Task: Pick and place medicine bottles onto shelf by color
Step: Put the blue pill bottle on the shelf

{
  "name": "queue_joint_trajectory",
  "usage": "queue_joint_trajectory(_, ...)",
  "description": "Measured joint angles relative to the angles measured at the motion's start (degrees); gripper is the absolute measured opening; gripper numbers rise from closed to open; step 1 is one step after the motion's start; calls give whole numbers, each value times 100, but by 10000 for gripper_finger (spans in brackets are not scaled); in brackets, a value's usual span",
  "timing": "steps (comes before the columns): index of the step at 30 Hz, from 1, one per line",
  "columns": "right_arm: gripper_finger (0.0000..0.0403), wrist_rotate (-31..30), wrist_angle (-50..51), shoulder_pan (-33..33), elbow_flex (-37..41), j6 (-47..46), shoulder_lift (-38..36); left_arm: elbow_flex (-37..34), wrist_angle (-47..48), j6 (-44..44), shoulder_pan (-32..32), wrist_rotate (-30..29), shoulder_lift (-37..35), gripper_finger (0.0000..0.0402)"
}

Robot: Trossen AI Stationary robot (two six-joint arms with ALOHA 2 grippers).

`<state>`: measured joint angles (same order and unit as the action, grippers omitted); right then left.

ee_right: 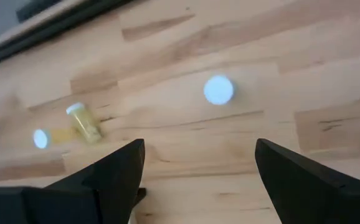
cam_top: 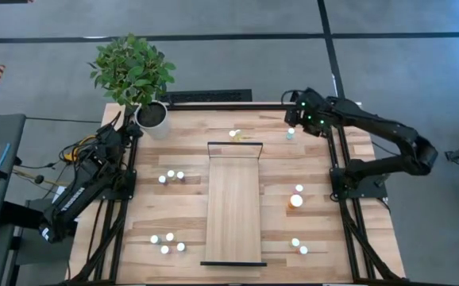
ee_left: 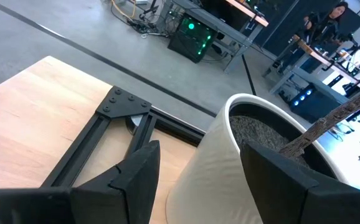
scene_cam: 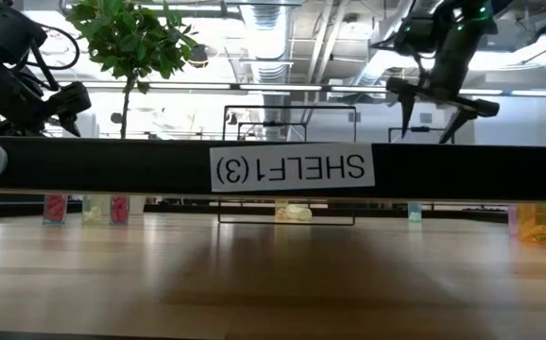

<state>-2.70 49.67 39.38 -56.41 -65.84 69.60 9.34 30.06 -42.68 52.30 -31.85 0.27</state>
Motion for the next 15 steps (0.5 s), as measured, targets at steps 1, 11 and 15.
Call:
queue_joint_trajectory(1, 327, 18, -9, 0, -39, 7, 73, 1, 0, 0, -1, 0, 0, 210)
queue_joint_trajectory(11, 327, 250, 135, 149, -181, 247, 812, 1, 0, 0, -1, -1, 0, 210)
queue_joint_trajectory(15, 327, 297, 129, 272, -181, 290, 1108, 2, 0, 0, -1, -1, 0, 210)
